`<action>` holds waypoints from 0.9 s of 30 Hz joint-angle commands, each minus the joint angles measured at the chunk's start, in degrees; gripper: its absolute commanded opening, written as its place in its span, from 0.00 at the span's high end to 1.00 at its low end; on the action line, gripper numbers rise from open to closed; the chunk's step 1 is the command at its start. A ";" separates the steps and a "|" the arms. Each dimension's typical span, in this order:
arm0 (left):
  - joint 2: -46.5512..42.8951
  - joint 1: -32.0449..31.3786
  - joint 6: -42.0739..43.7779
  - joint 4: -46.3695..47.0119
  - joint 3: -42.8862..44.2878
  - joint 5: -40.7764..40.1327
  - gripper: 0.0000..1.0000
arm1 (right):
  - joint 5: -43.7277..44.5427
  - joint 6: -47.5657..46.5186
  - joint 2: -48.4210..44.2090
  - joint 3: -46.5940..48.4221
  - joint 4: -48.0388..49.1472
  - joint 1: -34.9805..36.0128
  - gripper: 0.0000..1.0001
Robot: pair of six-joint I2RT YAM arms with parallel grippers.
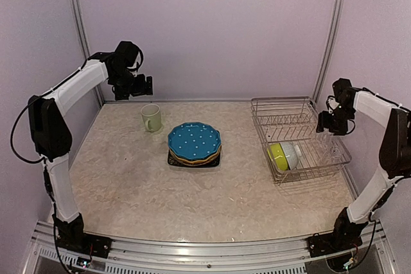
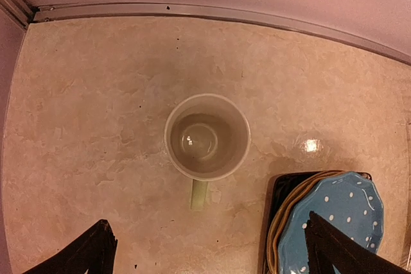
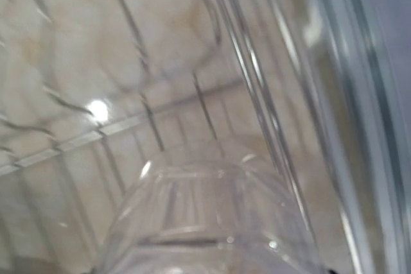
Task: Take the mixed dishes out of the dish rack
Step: Grab the cup from the dish rack, then pass from the right arm to the left
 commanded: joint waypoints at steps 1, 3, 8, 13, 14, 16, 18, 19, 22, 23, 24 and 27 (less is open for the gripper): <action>-4.93 0.51 -0.80 3.48 -1.84 -0.20 0.01 | -1.95 -0.03 -4.93 6.47 -2.63 -0.62 0.50; -5.94 0.66 -1.03 4.29 -2.02 -0.64 0.01 | -4.14 -0.13 -5.43 9.45 -3.72 -0.64 0.50; -9.87 0.90 -0.59 8.80 -3.80 0.64 0.01 | -10.46 0.46 -7.22 16.91 -4.97 -0.64 0.51; -15.33 -0.37 3.93 19.93 -10.97 3.40 0.01 | -24.93 3.65 -8.51 20.91 -0.93 -0.66 0.51; -16.44 -1.01 5.52 23.29 -13.00 3.95 0.01 | -27.79 4.68 -8.77 21.08 0.61 -0.55 0.51; -19.35 -2.26 8.59 30.68 -17.07 6.00 0.01 | -34.93 7.24 -9.16 20.93 4.40 -0.66 0.51; -21.75 -3.20 10.97 36.30 -20.54 10.42 0.01 | -42.15 10.80 -9.29 20.65 8.54 -0.53 0.52; -23.05 -3.59 11.93 38.49 -21.80 12.46 0.01 | -45.70 12.99 -9.49 20.00 11.30 -0.57 0.52; -25.30 -5.18 14.74 43.10 -24.00 18.14 0.01 | -53.63 20.22 -10.63 17.90 20.52 -0.42 0.52; -25.54 -5.83 16.02 44.17 -24.34 19.36 0.01 | -55.84 22.65 -11.02 17.15 23.59 -0.32 0.52; -25.86 -6.71 17.22 45.03 -24.62 20.60 0.01 | -57.82 25.23 -11.38 16.28 26.71 -0.23 0.52; -26.04 -9.27 22.12 46.72 -24.70 22.91 0.01 | -63.10 32.34 -12.11 13.76 35.92 0.67 0.52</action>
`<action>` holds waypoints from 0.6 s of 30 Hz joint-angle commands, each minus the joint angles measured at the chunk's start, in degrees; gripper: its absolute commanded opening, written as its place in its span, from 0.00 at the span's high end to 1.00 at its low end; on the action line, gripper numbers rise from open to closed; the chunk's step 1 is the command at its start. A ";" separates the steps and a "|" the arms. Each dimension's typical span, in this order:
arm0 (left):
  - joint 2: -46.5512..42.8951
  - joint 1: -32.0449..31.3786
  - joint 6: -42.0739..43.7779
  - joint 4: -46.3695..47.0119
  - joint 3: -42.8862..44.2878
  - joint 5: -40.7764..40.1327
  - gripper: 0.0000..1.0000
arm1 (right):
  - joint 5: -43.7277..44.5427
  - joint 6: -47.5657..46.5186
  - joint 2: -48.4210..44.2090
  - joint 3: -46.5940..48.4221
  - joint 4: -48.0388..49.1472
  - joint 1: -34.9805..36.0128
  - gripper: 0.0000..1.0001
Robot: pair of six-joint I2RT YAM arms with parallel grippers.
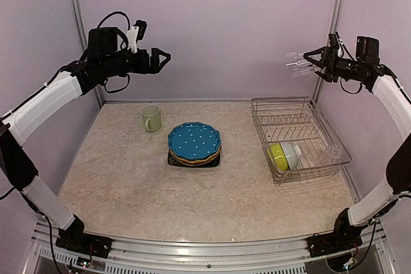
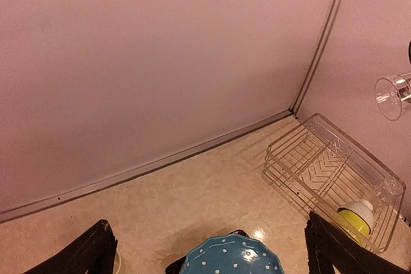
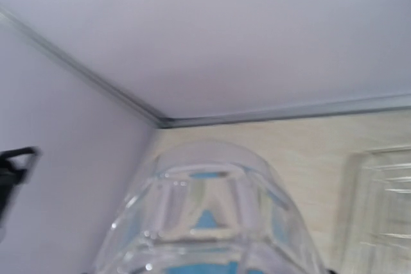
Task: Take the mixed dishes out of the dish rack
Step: Pass from the right arm to the left
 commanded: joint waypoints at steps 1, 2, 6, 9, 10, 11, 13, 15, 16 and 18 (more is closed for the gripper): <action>-1.45 -3.58 9.84 7.55 -0.78 7.08 0.01 | -13.96 14.09 -2.95 -3.27 18.54 1.14 0.52; -1.26 -4.47 11.54 7.81 -0.63 7.48 0.01 | -15.21 15.76 -3.08 -3.94 20.27 1.72 0.52; -1.02 -7.93 18.67 9.03 -0.25 9.81 0.01 | -18.38 18.95 -3.54 -5.84 22.43 4.41 0.52; -1.36 -10.62 23.90 9.76 -0.06 10.71 0.01 | -20.25 23.93 -3.95 -9.15 27.97 7.93 0.52; -1.27 -11.44 25.12 9.62 0.49 10.90 0.01 | -20.52 25.80 -4.14 -10.47 30.31 9.31 0.52; -1.19 -12.13 26.13 9.54 0.88 11.01 0.01 | -20.87 27.21 -4.24 -11.57 32.29 10.57 0.52; -0.99 -13.49 27.90 9.38 1.43 12.30 0.01 | -21.32 29.57 -4.11 -12.83 35.28 12.96 0.52; -0.90 -14.62 30.16 8.54 1.91 14.54 0.04 | -21.84 31.09 -3.50 -13.19 37.02 15.32 0.52; -0.85 -15.18 31.15 8.42 2.02 15.06 0.06 | -22.11 31.66 -3.13 -13.12 37.73 16.68 0.52; -0.81 -16.18 33.25 8.56 2.04 15.56 0.10 | -22.91 33.61 -2.47 -13.19 40.28 18.57 0.52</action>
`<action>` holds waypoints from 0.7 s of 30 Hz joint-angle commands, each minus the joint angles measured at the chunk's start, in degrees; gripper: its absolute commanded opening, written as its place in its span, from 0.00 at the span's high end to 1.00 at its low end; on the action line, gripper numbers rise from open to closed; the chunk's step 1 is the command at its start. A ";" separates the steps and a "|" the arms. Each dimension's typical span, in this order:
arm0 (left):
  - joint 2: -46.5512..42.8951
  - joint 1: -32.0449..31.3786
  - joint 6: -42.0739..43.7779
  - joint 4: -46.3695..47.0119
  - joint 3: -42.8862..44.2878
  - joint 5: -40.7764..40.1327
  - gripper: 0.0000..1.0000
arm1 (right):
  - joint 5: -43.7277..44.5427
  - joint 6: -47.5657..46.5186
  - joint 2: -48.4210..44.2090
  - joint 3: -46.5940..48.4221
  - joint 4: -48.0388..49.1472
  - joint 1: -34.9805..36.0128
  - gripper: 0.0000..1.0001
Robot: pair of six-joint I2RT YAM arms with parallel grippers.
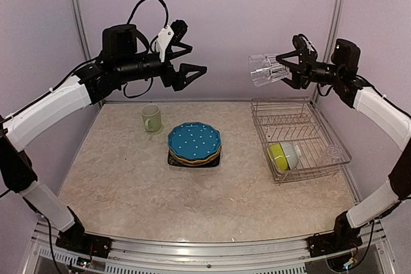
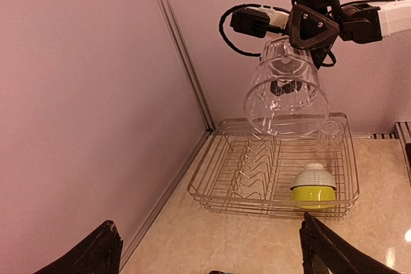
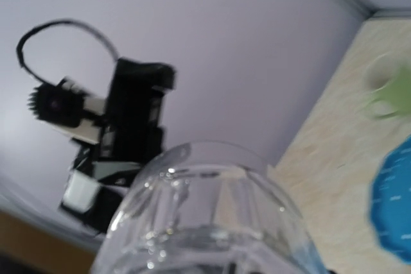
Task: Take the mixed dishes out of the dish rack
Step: Pass from the right arm to the left
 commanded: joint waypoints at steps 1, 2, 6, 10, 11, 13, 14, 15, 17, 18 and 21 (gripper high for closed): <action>-0.29 -2.17 7.62 0.34 2.06 3.58 0.11 | -4.01 6.78 0.51 -0.06 10.83 4.28 0.52; -0.32 -2.58 8.60 0.30 2.10 3.79 0.13 | -4.61 7.90 1.00 -0.09 12.17 5.07 0.52; -0.62 -4.74 14.20 -0.89 2.06 3.72 0.17 | -6.51 14.29 2.08 -0.85 19.70 7.84 0.52; -1.02 -6.92 18.82 -0.99 2.32 2.81 0.23 | -7.91 20.50 2.93 -1.98 26.65 9.71 0.52; -0.96 -7.35 19.55 -0.63 2.37 2.53 0.25 | -8.34 21.70 3.09 -2.31 28.00 10.06 0.52; -1.03 -8.13 20.95 -0.13 2.60 1.92 0.28 | -8.80 23.93 3.56 -2.71 30.61 11.16 0.52; -0.90 -8.44 21.57 -0.14 2.96 1.55 0.30 | -8.91 24.42 3.76 -2.76 31.14 11.76 0.52; -0.62 -8.81 22.33 -0.24 3.34 1.31 0.31 | -8.96 24.57 4.00 -2.85 31.27 12.30 0.52; -0.21 -9.45 23.45 -0.68 3.94 1.18 0.33 | -9.04 24.67 4.53 -2.86 31.43 13.68 0.52; 0.04 -9.83 24.21 -1.01 4.19 1.03 0.34 | -9.09 24.76 4.80 -2.79 31.80 14.13 0.52; 0.75 -10.85 26.41 -2.30 4.83 0.37 0.38 | -9.06 26.29 5.58 -2.62 34.12 15.05 0.52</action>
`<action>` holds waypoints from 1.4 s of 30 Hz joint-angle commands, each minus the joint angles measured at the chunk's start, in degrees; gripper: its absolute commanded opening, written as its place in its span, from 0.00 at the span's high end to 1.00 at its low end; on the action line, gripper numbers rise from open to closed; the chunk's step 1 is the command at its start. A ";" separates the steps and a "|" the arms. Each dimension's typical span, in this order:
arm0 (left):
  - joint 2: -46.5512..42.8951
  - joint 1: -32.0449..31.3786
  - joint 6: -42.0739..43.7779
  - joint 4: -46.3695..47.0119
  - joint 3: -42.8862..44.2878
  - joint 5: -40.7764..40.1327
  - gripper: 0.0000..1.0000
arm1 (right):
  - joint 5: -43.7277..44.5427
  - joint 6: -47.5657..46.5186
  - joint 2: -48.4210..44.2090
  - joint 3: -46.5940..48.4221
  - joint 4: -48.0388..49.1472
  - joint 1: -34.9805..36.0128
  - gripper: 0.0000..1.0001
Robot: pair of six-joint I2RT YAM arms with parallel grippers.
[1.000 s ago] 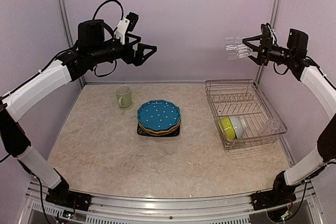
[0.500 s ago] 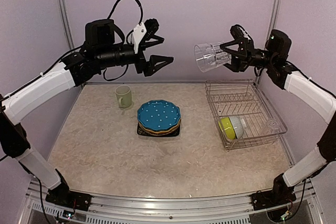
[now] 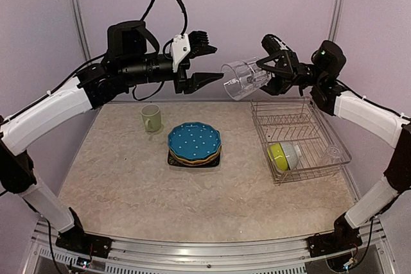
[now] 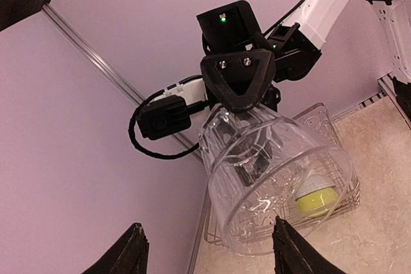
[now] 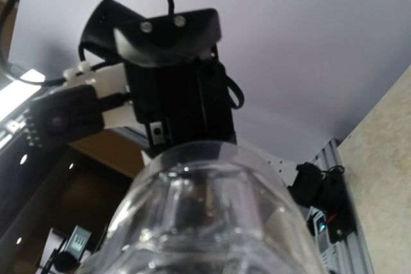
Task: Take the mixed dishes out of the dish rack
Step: Pass from the right arm to the left
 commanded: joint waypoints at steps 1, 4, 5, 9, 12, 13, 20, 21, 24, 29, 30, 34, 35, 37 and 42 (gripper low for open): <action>0.85 -1.55 4.62 -1.65 2.07 -1.46 0.40 | -1.06 3.43 1.30 -0.05 6.83 1.66 0.52; 1.11 -2.15 5.42 -1.86 2.44 -2.05 0.48 | -1.03 4.03 1.78 -0.40 7.86 1.99 0.52; 1.12 -2.30 5.61 -1.91 2.62 -2.25 0.50 | -0.99 4.24 1.87 -0.58 8.23 2.10 0.52; 1.34 -2.91 6.75 -2.41 3.54 -2.85 0.57 | -0.92 6.12 2.39 -1.41 10.80 2.71 0.52; 1.52 -3.25 8.25 -2.90 3.66 -3.64 0.62 | -0.74 7.10 2.76 -1.58 12.04 3.19 0.52; 1.49 -3.34 8.57 -3.15 3.66 -3.78 0.64 | -0.72 7.22 2.95 -1.66 12.19 3.31 0.52; 1.29 -3.96 9.97 -3.45 3.31 -5.23 0.81 | -0.74 9.20 3.39 -2.73 14.73 3.89 0.52; 1.23 -3.92 10.03 -3.52 3.31 -5.22 0.85 | -0.75 9.24 3.45 -2.81 14.99 3.93 0.52; 1.19 -3.94 9.90 -4.06 3.31 -5.49 0.94 | -0.77 9.16 3.56 -2.79 14.90 3.89 0.50; 0.61 -3.96 8.51 -4.91 2.74 -5.69 1.00 | 0.03 4.30 3.92 -2.51 7.62 3.82 0.20; 0.45 -3.94 8.11 -5.21 2.69 -5.74 1.00 | 0.45 3.08 3.92 -2.55 5.94 3.73 0.11; -0.23 -3.92 5.63 -6.01 2.29 -7.01 1.00 | 2.28 -0.41 3.69 -2.11 1.23 2.65 0.01; -0.40 -3.88 4.81 -6.18 2.04 -7.38 1.00 | 2.99 -2.47 3.58 -1.86 -2.23 1.99 0.01; -1.10 -3.60 2.77 -7.06 1.82 -7.89 1.00 | 4.80 -8.35 3.37 -0.67 -10.98 0.31 0.01; -2.10 -2.01 -5.71 -11.88 2.77 -11.03 1.00 | 9.34 -16.38 2.03 0.18 -21.46 -4.66 0.01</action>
